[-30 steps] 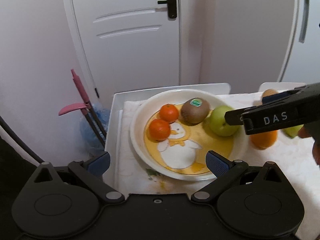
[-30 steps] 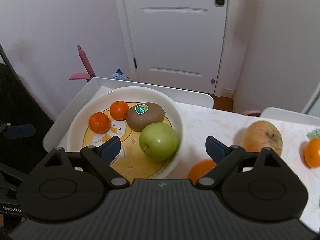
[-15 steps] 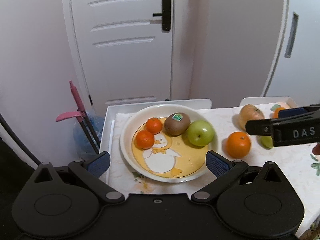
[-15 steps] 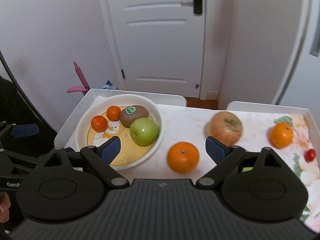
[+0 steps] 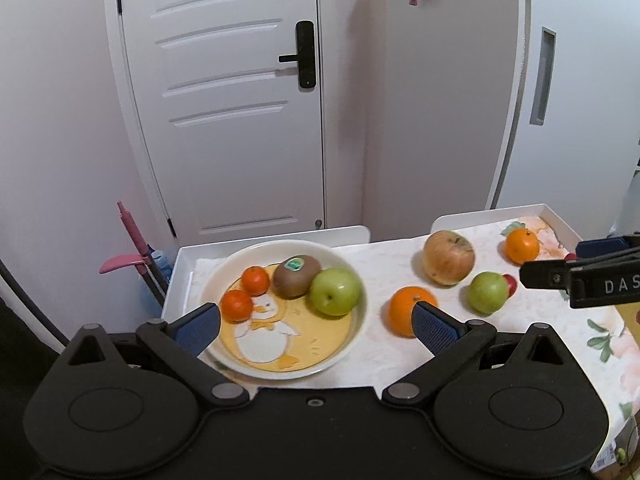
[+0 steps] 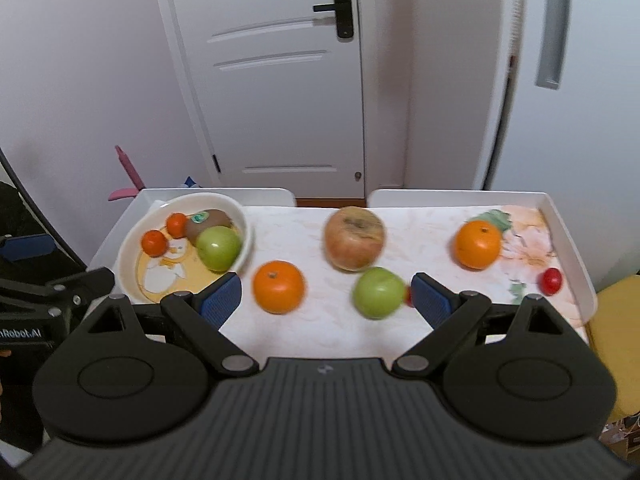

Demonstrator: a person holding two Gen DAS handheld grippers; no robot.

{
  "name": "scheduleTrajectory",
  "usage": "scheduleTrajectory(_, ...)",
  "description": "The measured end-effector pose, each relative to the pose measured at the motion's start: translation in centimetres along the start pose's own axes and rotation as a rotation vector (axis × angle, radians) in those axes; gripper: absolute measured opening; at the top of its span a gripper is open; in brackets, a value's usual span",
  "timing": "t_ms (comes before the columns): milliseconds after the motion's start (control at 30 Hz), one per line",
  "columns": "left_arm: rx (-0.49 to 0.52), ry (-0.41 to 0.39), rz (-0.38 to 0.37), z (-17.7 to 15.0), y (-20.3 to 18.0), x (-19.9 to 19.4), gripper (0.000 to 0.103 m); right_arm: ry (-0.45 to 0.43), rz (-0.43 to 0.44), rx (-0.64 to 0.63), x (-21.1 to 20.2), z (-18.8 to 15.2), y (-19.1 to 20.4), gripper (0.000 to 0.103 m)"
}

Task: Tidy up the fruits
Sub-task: 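Withdraw both tools from the plate toward the remaining fruit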

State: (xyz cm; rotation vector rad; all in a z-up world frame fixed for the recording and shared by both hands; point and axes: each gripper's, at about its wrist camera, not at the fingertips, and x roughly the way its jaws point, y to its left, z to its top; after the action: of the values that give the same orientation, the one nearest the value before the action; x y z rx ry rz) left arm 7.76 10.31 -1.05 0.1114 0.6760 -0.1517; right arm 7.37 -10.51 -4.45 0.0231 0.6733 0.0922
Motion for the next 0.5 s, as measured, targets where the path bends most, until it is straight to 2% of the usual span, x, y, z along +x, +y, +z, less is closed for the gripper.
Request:
scheduleTrajectory(267, -0.033, 0.003, 0.02, 1.5, -5.8, 0.7, 0.103, 0.015, -0.002, 0.002, 0.1, 0.5, -7.2, 0.103)
scheduleTrajectory(500, -0.039, 0.029, 0.031, 2.4, -10.6, 3.7, 0.103, 0.024, 0.007, -0.022, 2.1, 1.2, -12.1, 0.103)
